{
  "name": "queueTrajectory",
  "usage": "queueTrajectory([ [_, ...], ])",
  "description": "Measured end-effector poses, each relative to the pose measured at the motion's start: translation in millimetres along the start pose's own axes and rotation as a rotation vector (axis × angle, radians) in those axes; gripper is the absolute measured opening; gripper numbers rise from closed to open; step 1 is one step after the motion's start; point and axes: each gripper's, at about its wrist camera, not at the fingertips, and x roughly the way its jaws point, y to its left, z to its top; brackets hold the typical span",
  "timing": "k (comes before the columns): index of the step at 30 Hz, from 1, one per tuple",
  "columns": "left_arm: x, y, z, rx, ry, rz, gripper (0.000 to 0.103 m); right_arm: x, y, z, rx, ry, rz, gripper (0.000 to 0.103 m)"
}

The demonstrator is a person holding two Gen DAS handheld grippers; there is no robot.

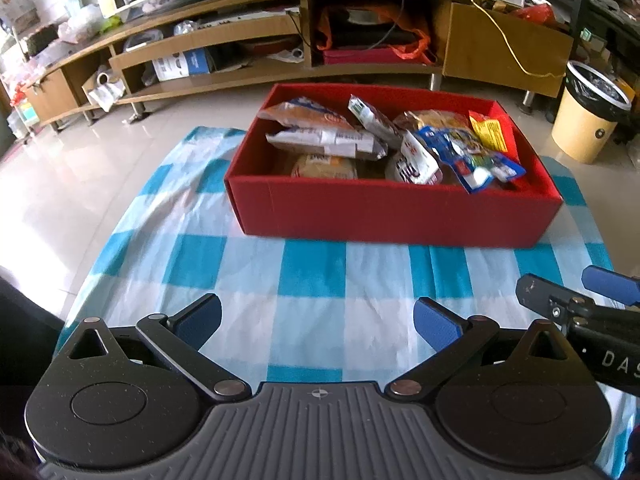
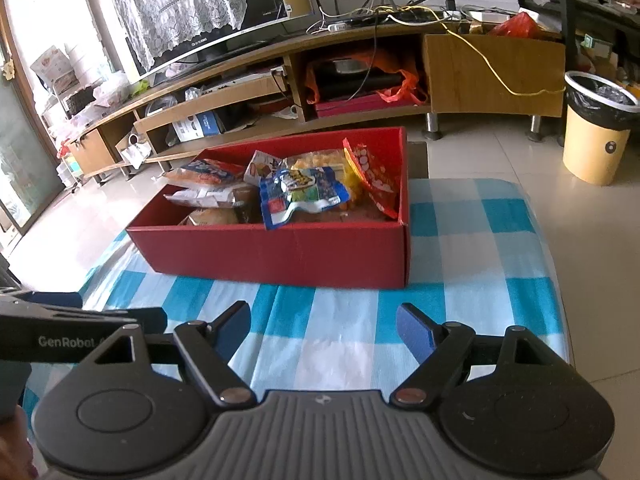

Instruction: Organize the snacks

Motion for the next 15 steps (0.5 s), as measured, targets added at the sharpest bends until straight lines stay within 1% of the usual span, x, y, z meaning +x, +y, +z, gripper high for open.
queueTrajectory([
  [9,-13.5,2.5,-19.4,-0.002,0.011,-0.018,0.103,-21.1,0.1,-14.6,0.03,-0.013,0.004,0.077],
  [15,-21.9,1.5,-32.8,0.0,0.023,-0.03,0.103,-31.3,2.5,-30.0,0.038,0.004,0.011,0.077],
])
